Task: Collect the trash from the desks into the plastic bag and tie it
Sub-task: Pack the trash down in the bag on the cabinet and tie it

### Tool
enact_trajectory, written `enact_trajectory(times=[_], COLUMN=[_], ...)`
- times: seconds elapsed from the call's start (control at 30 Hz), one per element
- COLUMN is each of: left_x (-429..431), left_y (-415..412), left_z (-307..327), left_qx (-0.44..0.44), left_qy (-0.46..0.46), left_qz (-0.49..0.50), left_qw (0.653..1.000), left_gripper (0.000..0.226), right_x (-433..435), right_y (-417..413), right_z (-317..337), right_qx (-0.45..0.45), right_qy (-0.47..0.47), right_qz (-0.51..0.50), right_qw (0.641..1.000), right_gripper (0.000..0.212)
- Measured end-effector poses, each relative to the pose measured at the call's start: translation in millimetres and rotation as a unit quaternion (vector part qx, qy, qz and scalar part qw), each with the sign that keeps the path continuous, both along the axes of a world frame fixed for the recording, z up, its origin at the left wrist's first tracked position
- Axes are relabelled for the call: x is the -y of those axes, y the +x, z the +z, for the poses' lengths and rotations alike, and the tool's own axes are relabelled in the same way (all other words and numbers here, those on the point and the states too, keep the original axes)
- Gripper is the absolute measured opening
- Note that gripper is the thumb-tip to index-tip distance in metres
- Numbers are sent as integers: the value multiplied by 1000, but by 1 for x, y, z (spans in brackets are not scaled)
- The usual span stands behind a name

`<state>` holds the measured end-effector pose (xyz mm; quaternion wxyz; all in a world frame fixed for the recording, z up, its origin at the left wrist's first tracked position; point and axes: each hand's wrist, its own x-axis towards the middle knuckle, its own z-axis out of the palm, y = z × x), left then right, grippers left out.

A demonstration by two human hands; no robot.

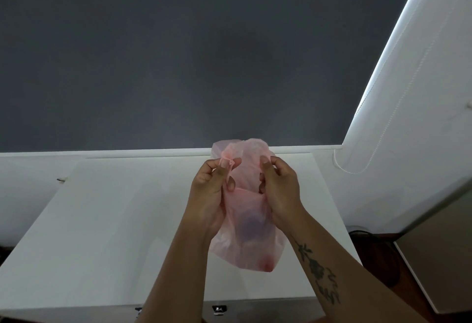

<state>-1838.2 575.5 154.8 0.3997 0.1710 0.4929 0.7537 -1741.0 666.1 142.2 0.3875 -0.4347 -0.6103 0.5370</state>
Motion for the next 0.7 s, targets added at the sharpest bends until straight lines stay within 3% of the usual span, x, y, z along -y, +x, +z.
enact_trajectory(times=[0.07, 0.17, 0.23, 0.37, 0.43, 0.53, 0.7], left_x=[0, 0, 0, -2, -5, -8, -15], left_y=[0, -1, -4, -2, -1, 1, 6], left_z=[-1, -1, 0, 1, 1, -1, 5], left_qx=[4, 29, 20, 20, 21, -6, -58], left_qy=[6, 16, 4, -13, -39, -51, -83], left_qz=[-13, -38, -48, -49, -59, -80, -11], left_qw=[1000, 999, 999, 999, 997, 995, 995], left_gripper=[19, 17, 16, 40, 47, 41, 25], right_x=[-1, -2, -3, -6, -5, -2, 4], right_y=[-2, -2, -3, -2, 2, 5, 14], right_z=[1, 8, 9, 6, 11, 17, 17], right_qx=[21, -17, 4, -10, -49, -63, -4], right_qy=[8, -114, -140, -51, -64, -42, 11], right_qz=[26, 73, 91, 69, 62, 91, 170], right_qw=[999, 991, 986, 996, 995, 993, 985], right_gripper=[37, 36, 41, 26, 18, 12, 19])
